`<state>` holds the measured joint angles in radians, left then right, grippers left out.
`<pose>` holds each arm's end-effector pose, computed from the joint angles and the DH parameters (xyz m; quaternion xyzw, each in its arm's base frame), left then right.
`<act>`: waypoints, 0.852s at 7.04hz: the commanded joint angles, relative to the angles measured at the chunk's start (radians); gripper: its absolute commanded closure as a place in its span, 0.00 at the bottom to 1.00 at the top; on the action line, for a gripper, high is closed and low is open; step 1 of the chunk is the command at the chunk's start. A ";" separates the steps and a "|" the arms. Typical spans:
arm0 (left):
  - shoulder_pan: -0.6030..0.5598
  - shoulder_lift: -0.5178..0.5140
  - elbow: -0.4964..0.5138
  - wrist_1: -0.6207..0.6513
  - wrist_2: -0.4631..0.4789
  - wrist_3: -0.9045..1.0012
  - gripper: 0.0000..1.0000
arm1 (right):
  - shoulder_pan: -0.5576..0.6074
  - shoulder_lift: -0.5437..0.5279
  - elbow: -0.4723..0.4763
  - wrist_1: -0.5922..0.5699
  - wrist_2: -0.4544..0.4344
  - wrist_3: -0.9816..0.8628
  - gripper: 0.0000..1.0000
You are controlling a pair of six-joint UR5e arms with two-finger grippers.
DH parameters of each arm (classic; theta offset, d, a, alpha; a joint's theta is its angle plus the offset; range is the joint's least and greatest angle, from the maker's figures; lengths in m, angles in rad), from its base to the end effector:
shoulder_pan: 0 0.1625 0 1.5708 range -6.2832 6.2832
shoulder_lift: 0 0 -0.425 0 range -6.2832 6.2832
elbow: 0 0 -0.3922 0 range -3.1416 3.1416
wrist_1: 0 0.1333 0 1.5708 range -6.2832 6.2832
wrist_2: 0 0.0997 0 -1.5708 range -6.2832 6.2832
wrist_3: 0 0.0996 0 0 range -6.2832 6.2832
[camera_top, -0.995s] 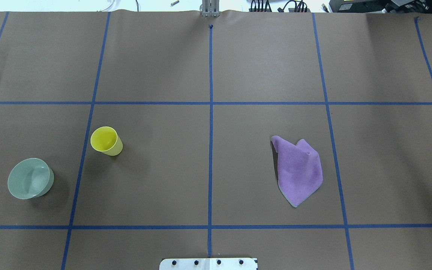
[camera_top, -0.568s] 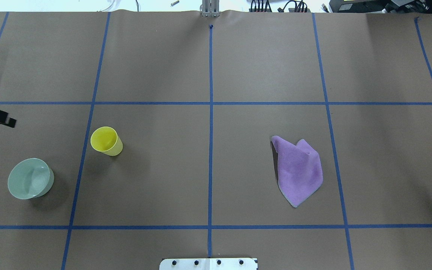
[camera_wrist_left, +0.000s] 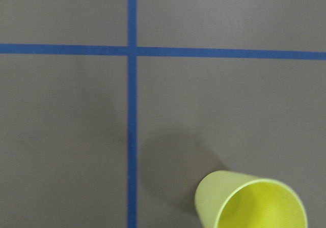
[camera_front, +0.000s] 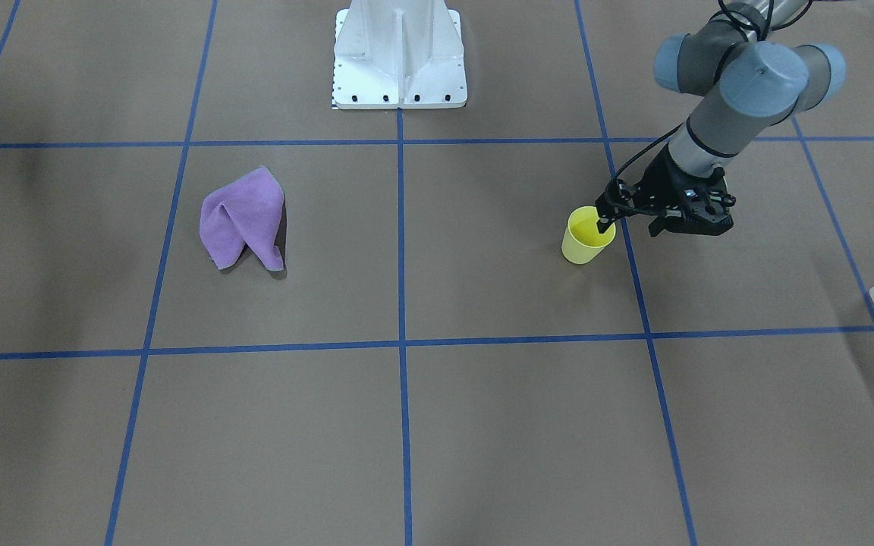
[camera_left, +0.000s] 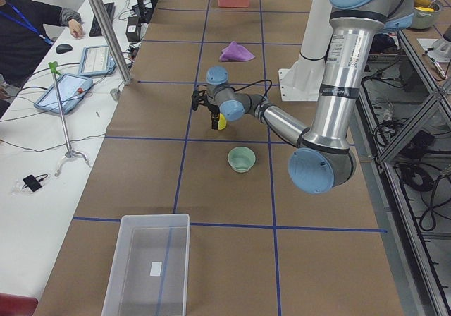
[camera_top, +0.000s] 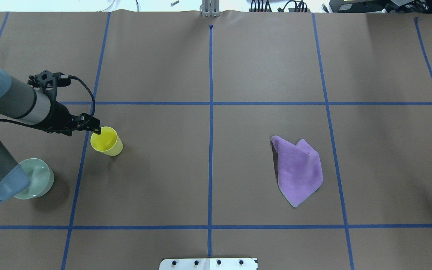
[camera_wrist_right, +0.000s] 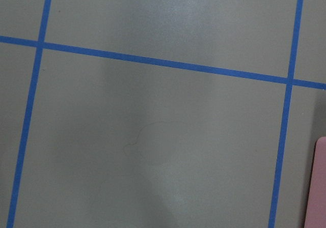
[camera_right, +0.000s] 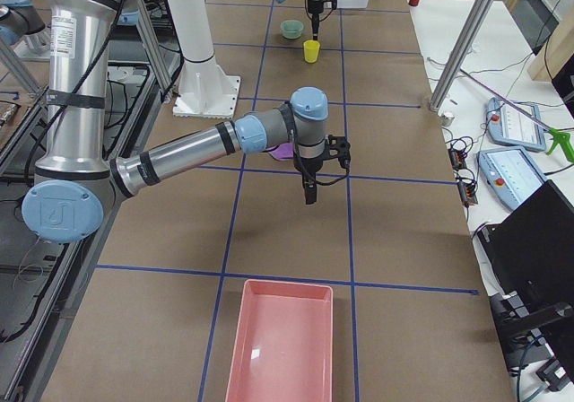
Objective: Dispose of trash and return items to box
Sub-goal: 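Reach the left gripper down to the yellow cup and grasp it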
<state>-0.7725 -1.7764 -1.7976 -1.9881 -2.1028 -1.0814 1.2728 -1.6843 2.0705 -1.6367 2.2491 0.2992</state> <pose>0.3527 -0.4593 0.3960 0.0412 0.4624 -0.0167 0.8856 -0.0598 -0.4359 0.4793 0.0471 -0.3581 -0.0525 0.9310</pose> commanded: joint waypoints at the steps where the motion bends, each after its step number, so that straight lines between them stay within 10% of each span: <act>1: 0.031 -0.023 0.032 0.000 0.012 -0.009 0.63 | -0.001 0.002 -0.003 0.002 0.000 0.000 0.00; 3: 0.035 -0.020 0.032 -0.002 0.012 -0.008 1.00 | -0.001 0.002 -0.001 0.000 0.000 0.000 0.00; 6: -0.014 0.014 -0.047 0.018 -0.060 0.011 1.00 | -0.001 0.003 -0.001 0.000 0.000 0.000 0.00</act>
<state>-0.7539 -1.7798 -1.8113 -1.9827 -2.1182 -1.0796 1.2717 -1.6823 2.0693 -1.6363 2.2481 0.2991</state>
